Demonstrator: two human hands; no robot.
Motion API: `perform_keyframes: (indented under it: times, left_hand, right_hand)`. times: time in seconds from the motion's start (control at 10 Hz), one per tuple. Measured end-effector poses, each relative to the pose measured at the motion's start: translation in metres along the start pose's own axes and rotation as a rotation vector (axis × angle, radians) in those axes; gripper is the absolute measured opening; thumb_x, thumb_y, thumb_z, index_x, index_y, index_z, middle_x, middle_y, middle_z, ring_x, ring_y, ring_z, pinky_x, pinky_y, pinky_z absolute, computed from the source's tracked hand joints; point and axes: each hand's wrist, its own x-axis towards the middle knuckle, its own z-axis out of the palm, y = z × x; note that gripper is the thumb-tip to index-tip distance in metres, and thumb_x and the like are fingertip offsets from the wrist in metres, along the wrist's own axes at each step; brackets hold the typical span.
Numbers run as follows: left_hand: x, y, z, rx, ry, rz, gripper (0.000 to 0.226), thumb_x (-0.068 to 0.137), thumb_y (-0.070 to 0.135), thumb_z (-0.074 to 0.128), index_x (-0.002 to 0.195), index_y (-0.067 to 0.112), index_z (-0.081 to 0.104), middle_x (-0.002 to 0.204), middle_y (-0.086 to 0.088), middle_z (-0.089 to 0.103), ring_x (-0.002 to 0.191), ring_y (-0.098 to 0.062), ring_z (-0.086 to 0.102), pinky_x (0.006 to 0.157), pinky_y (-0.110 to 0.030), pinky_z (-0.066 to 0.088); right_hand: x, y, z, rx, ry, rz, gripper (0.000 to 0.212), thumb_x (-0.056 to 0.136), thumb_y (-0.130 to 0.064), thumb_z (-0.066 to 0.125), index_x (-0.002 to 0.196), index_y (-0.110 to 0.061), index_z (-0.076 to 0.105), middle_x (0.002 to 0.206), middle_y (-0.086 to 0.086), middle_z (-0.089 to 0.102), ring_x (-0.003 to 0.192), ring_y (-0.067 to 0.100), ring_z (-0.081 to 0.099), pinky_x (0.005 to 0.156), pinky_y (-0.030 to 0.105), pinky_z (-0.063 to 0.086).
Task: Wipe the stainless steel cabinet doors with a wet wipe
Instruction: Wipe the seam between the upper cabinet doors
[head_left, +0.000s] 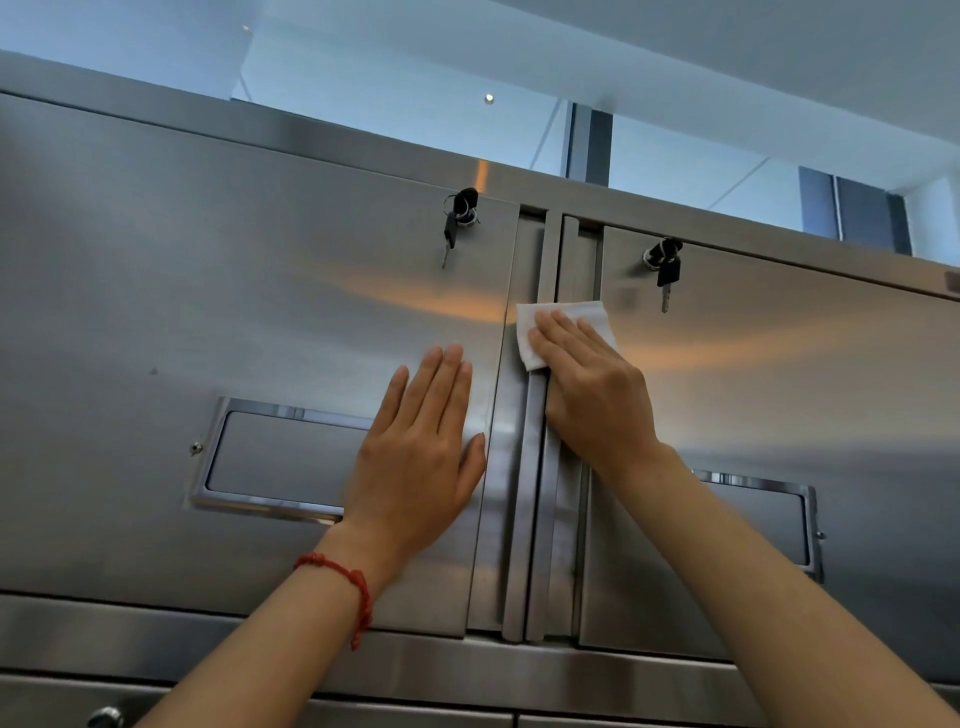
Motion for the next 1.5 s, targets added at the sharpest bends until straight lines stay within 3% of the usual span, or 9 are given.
perform_keyframes:
  times: [0.1,0.4,0.5,0.7,0.9,1.3,1.5]
  left_hand:
    - [0.000,0.000,-0.001,0.002,-0.010,-0.005,0.064,0.101,0.040,0.010,0.139,-0.003,0.038,0.147,-0.021,0.034,0.138,-0.031,0.030,0.111,-0.045,0.023]
    - [0.000,0.000,-0.001,-0.001,-0.011,-0.008,0.064,0.101,0.040,0.010,0.139,-0.003,0.039,0.147,-0.021,0.035,0.138,-0.031,0.031,0.111,-0.045,0.023]
    - [0.001,0.000,-0.002,0.000,-0.016,-0.007,0.063,0.101,0.039,0.011,0.139,-0.003,0.039,0.147,-0.021,0.035,0.138,-0.031,0.031,0.111,-0.045,0.023]
    - [0.001,0.001,-0.002,-0.008,-0.010,-0.010,0.063,0.101,0.039,0.011,0.139,-0.003,0.039,0.146,-0.021,0.036,0.137,-0.031,0.031,0.110,-0.045,0.024]
    - [0.001,0.000,-0.002,-0.005,-0.020,-0.006,0.063,0.101,0.039,0.010,0.139,-0.003,0.039,0.147,-0.021,0.035,0.137,-0.031,0.031,0.110,-0.045,0.024]
    - [0.000,0.000,-0.001,-0.013,-0.019,-0.011,0.062,0.101,0.040,0.011,0.139,-0.002,0.038,0.147,-0.020,0.034,0.137,-0.031,0.032,0.109,-0.046,0.025]
    - [0.000,0.000,-0.001,-0.008,-0.026,-0.008,0.062,0.101,0.040,0.011,0.139,-0.002,0.038,0.147,-0.020,0.035,0.138,-0.031,0.031,0.109,-0.046,0.025]
  right_hand:
    - [-0.013,-0.005,-0.001,0.021,-0.001,-0.026,0.034,0.080,0.000,0.047,0.106,0.006,0.068,0.113,0.023,0.065,0.107,0.034,0.063,0.096,0.046,0.044]
    - [-0.003,-0.003,0.000,0.004,0.014,-0.016,0.036,0.070,0.009,0.059,0.104,0.007,0.069,0.111,0.023,0.066,0.104,0.035,0.065,0.094,0.046,0.044]
    - [-0.012,-0.005,-0.002,0.012,0.016,-0.042,0.035,0.077,0.003,0.048,0.105,0.007,0.069,0.111,0.023,0.066,0.105,0.034,0.064,0.095,0.046,0.044]
    - [0.004,0.002,0.000,-0.001,0.001,-0.016,0.037,0.068,0.008,0.059,0.103,0.006,0.070,0.110,0.023,0.067,0.103,0.034,0.065,0.094,0.045,0.043]
    - [-0.014,-0.007,-0.003,0.019,0.000,-0.026,0.037,0.079,-0.001,0.044,0.105,0.006,0.069,0.112,0.022,0.066,0.105,0.033,0.064,0.095,0.044,0.044]
    - [0.019,0.015,0.006,-0.002,0.010,-0.040,0.034,0.072,0.006,0.056,0.103,0.005,0.070,0.110,0.022,0.067,0.102,0.034,0.066,0.092,0.045,0.045]
    - [0.010,0.015,0.003,0.016,0.024,-0.100,0.037,0.081,-0.002,0.042,0.104,0.006,0.070,0.111,0.022,0.066,0.104,0.034,0.065,0.095,0.045,0.044]
